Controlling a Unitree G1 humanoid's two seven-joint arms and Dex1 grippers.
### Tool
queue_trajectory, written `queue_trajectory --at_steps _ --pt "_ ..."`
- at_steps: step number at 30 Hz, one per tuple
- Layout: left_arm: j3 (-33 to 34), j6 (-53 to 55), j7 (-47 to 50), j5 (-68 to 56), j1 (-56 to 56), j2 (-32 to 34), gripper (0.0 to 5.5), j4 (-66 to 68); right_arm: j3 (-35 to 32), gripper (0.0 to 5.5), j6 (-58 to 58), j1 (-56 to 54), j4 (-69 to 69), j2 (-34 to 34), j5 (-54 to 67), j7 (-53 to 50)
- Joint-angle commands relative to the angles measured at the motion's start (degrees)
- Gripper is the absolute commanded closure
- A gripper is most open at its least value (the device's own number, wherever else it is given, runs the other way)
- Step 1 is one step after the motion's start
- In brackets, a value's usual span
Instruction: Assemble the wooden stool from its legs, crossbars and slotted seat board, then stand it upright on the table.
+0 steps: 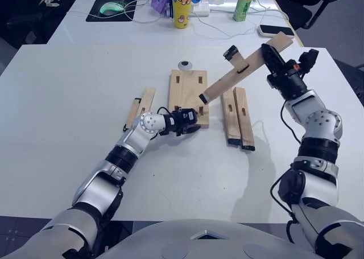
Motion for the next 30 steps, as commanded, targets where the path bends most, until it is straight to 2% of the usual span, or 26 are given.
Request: queue_trajectory --at_steps 1,8,15,22,30 --pt "0.89 5.99 1.5 -1.03 3.16 -2.37 2.81 -1.2 0.91 4.46 -4.96 4.52 -9.56 5.08 -3.83 -8.92" --pt "1.53 10.53 7.72 -0.07 0.62 -7.8 2.81 2.99 1.4 4.46 -7.41 11.94 -25.5 10.97 -6.88 -22.42" --pt "2.42 12.36 10.14 -0.71 -2.25 -11.03 2.81 3.12 4.04 4.46 -6.49 15.04 -33.15 13.03 -7.3 -28.63" --pt "0.63 15.7 10.13 0.13 2.71 -10.23 2.81 -8.05 8.21 4.46 -11.55 18.3 -33.64 15.36 -13.15 -29.84" --pt "-0.9 20.08 9.36 0.93 4.46 -8.38 2.81 -15.12 13.2 4.46 -17.49 19.77 -34.12 14.12 -21.32 -29.4"
